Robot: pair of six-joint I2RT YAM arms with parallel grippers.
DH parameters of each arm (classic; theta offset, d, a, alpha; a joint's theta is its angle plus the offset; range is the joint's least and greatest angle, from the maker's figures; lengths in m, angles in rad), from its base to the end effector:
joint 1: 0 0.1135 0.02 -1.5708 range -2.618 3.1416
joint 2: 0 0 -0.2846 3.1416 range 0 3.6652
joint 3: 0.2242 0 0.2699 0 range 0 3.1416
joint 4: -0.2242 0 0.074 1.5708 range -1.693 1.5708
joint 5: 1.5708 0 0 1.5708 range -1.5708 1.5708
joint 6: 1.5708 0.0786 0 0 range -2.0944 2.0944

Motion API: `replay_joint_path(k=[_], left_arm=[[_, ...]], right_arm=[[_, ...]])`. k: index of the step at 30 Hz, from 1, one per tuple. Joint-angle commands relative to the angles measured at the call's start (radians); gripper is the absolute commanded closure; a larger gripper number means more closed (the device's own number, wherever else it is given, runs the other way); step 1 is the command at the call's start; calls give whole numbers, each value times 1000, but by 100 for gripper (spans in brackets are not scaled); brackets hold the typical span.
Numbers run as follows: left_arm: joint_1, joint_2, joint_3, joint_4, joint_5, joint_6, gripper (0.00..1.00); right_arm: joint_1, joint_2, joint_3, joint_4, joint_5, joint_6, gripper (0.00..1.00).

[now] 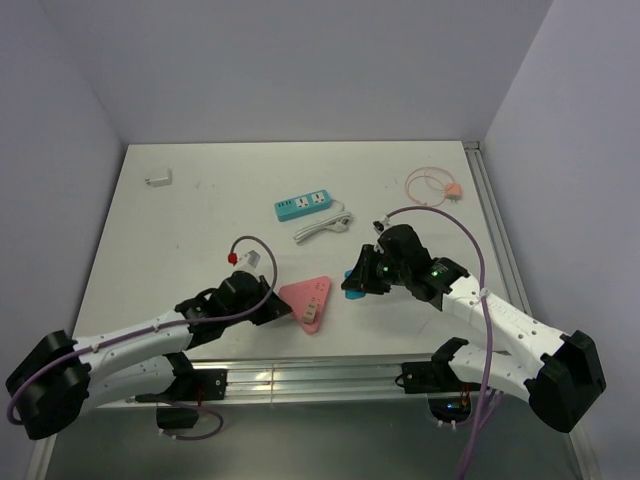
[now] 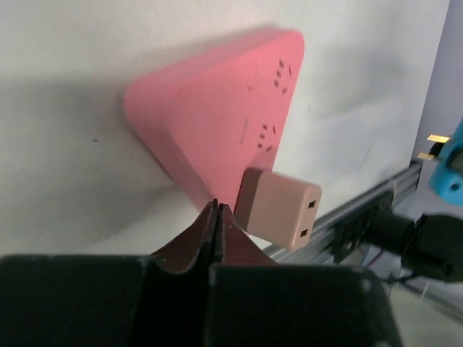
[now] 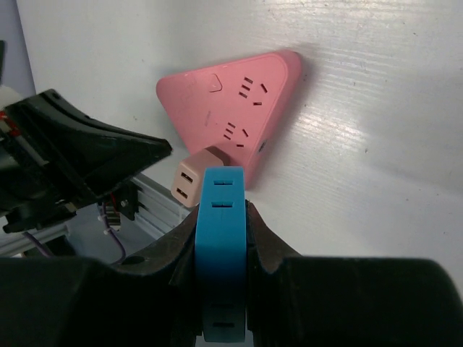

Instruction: Insert the plug

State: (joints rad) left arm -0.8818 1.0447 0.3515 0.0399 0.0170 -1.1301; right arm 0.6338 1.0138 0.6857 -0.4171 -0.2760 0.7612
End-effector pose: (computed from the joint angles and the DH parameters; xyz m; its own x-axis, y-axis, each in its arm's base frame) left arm 0.1509 -0.1853 0.1449 -0.8706 -0.3654 -0.3294 -0.0166 0.6910 -0.7226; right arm 0.1871 0.1641 0.2256 -0.9000 0.1622 -0.4046 -0.1525 0.7525 0.6408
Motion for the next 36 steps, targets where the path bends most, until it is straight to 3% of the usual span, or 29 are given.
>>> replay_joint_path(k=[1,5,6,10,11,21,36], left_arm=[[-3,-107,75,-199,-212,-33,95],[-2,-155,150,-279,-302,-2,72],[12,-149,159,-288,-304,21,59],[78,-108,167,-229,-181,102,30],[87,-92,158,-213,-167,111,28],[178,-9,41,81,46,141,26],[181,159,21,207,110,109,28]], right_arm=[[-14,2,0,26,-22,-19,100],[-16,3,2,38,-45,-25,100],[-14,3,2,38,-54,-26,100],[-14,0,8,38,-61,-30,100],[-16,-4,9,37,-61,-30,100],[-14,-12,-3,47,-69,-36,100],[-14,5,-6,61,-88,-39,100]])
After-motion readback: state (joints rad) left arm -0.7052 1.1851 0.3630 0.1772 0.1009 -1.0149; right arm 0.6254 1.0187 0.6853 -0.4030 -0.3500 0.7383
